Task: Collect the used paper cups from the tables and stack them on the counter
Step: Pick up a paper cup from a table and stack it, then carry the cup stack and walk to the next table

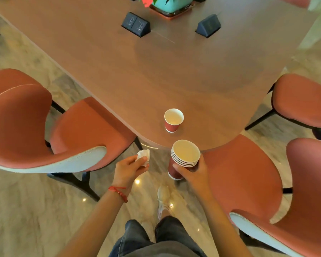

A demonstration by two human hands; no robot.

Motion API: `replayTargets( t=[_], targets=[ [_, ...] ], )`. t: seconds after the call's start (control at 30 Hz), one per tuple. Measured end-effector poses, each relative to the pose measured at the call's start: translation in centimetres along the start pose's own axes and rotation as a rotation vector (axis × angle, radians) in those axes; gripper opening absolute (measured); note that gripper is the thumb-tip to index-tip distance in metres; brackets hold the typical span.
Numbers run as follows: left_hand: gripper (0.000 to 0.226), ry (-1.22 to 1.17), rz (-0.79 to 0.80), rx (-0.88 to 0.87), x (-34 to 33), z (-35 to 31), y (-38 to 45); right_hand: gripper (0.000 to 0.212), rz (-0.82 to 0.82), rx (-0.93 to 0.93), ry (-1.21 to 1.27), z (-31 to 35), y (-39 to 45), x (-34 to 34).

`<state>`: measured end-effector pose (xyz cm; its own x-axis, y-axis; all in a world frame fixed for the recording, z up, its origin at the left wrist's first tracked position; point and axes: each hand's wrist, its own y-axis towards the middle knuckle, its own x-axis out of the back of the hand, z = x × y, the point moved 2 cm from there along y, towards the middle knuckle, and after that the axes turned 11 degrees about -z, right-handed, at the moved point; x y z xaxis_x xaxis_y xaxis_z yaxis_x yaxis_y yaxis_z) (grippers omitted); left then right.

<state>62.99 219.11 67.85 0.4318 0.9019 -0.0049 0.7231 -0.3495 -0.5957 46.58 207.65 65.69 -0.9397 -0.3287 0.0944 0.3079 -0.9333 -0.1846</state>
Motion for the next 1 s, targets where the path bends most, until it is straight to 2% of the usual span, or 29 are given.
replayTargets(
  t=[0.1, 0.27, 0.47, 0.63, 0.8, 1.0],
  targets=[
    [0.01, 0.013, 0.013, -0.018, -1.7, -1.3, 1.8, 0.059, -0.003, 0.009, 0.04, 0.8, 3.0, -0.4],
    [0.007, 0.009, -0.004, -0.041, -4.1, -3.6, 4.8, 0.072, 0.017, 0.041, 0.04, 3.2, 8.6, -1.6],
    [0.01, -0.02, -0.034, -0.053, -6.5, -5.6, 7.4, 0.067, 0.066, 0.062, 0.047, 4.5, 14.3, -3.2],
    [0.011, -0.024, -0.055, -0.029, -6.9, -6.5, 9.0, 0.067, 0.078, 0.086, 0.015, 4.9, 16.2, -4.9],
    [0.024, 0.022, -0.015, -0.017, -6.9, -7.2, 10.8, 0.066, 0.03, 0.1, -0.061, 4.4, 17.0, -6.1],
    [0.016, 0.042, -0.01, 0.011, -6.3, -7.6, 12.9, 0.067, 0.003, 0.066, -0.093, 2.6, 17.4, -6.7]
  ],
)
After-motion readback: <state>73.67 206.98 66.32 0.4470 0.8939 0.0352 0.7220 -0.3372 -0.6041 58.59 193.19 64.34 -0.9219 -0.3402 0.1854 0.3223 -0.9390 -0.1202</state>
